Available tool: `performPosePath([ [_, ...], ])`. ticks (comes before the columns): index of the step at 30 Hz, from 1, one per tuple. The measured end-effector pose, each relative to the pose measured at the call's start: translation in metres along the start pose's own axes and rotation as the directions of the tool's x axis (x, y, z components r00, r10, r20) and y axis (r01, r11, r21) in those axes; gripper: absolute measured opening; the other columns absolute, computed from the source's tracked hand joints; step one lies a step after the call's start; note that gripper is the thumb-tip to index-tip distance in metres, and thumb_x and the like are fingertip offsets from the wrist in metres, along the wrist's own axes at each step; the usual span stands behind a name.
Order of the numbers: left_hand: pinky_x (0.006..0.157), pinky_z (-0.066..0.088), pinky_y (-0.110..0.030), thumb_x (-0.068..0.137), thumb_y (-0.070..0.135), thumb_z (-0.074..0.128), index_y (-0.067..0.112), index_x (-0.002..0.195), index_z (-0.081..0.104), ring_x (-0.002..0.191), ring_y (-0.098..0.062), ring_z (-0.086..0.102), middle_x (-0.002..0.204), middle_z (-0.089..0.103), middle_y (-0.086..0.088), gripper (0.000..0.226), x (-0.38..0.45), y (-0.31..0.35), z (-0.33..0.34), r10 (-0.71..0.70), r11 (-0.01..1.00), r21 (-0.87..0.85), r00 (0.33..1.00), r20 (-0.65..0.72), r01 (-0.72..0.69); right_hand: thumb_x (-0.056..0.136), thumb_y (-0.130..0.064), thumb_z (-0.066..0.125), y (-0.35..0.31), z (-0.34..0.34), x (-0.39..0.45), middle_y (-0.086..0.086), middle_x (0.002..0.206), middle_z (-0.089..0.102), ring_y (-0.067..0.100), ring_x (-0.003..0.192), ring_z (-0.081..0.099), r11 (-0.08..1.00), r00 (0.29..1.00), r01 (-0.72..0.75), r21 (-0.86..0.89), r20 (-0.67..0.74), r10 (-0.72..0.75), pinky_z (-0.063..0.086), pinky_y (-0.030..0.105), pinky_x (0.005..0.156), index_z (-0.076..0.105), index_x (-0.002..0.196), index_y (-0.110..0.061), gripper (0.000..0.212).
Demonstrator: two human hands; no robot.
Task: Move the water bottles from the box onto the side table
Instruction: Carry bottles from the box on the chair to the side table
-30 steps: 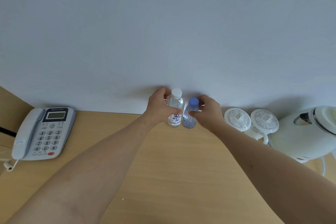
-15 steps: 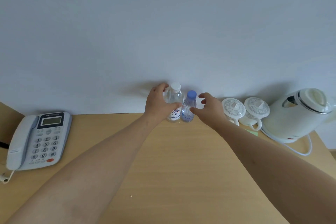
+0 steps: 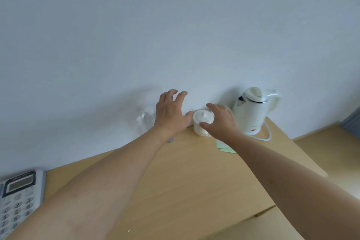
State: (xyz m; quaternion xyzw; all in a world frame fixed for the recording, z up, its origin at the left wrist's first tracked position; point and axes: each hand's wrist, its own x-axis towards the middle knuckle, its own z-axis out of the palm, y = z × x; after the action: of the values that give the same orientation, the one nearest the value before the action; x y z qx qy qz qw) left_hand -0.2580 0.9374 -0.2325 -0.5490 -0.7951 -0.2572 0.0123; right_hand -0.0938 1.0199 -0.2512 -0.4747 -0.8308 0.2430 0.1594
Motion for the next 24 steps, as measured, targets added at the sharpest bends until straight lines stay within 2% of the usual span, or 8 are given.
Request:
performPosePath([
  [3,0.114,0.027,-0.039,0.087,0.047,0.065,0.026,0.148,0.040,0.141,-0.025,0.023,0.153,0.033,-0.004,0.068,0.001,0.066,0.018,0.094,0.996,-0.017,0.993,0.075,-0.093,0.082,-0.045,0.071,0.042,-0.054,-0.028,0.001,0.151,0.039,0.026,0.138,0.033,0.997,0.995,-0.064,-0.034,-0.076,0.061,0.034,0.039,0.108,0.035,0.150,-0.029,0.079],
  [7,0.113,0.030,-0.041,0.087,0.048,0.065,0.024,0.146,0.040,0.140,-0.026,0.026,0.151,0.036,-0.004,0.069,-0.010,0.181,0.053,0.226,0.973,-0.077,0.966,0.125,-0.217,0.083,-0.046,0.070,0.120,-0.130,-0.085,0.000,0.151,0.038,0.026,0.138,0.031,0.978,0.969,-0.169,-0.120,-0.204,0.142,0.036,0.039,0.108,0.032,0.151,-0.029,0.079],
  [11,0.114,0.029,-0.040,0.088,0.049,0.063,0.025,0.149,0.038,0.141,-0.025,0.025,0.152,0.035,-0.003,0.070,-0.048,0.318,0.097,0.390,0.915,-0.182,0.904,0.174,-0.359,0.082,-0.051,0.068,0.215,-0.205,-0.172,0.003,0.154,0.033,0.028,0.140,0.028,0.918,0.916,-0.346,-0.196,-0.284,0.284,0.034,0.041,0.108,0.028,0.151,-0.030,0.082],
  [14,0.111,0.032,-0.041,0.088,0.048,0.063,0.025,0.149,0.037,0.140,-0.024,0.026,0.150,0.036,-0.003,0.071,-0.087,0.418,0.130,0.496,0.859,-0.265,0.841,0.218,-0.438,0.081,-0.053,0.068,0.277,-0.256,-0.242,0.003,0.155,0.029,0.028,0.141,0.026,0.866,0.854,-0.464,-0.186,-0.352,0.383,0.032,0.041,0.109,0.026,0.150,-0.031,0.083],
  [19,0.108,0.035,-0.039,0.086,0.049,0.063,0.026,0.147,0.040,0.135,-0.025,0.032,0.147,0.041,-0.002,0.069,-0.178,0.578,0.172,0.666,0.735,-0.418,0.687,0.292,-0.534,0.081,-0.053,0.069,0.364,-0.331,-0.373,0.005,0.156,0.029,0.029,0.142,0.025,0.735,0.694,-0.663,-0.143,-0.484,0.533,0.031,0.042,0.110,0.024,0.152,-0.029,0.088],
  [24,0.113,0.034,-0.043,0.084,0.049,0.063,0.024,0.147,0.042,0.135,-0.027,0.035,0.147,0.044,-0.004,0.070,-0.275,0.715,0.195,0.838,0.543,-0.518,0.461,0.290,-0.661,0.078,-0.053,0.072,0.431,-0.380,-0.506,0.004,0.154,0.033,0.029,0.139,0.031,0.524,0.435,-0.852,-0.010,-0.572,0.695,0.034,0.044,0.110,0.027,0.151,-0.032,0.088],
])
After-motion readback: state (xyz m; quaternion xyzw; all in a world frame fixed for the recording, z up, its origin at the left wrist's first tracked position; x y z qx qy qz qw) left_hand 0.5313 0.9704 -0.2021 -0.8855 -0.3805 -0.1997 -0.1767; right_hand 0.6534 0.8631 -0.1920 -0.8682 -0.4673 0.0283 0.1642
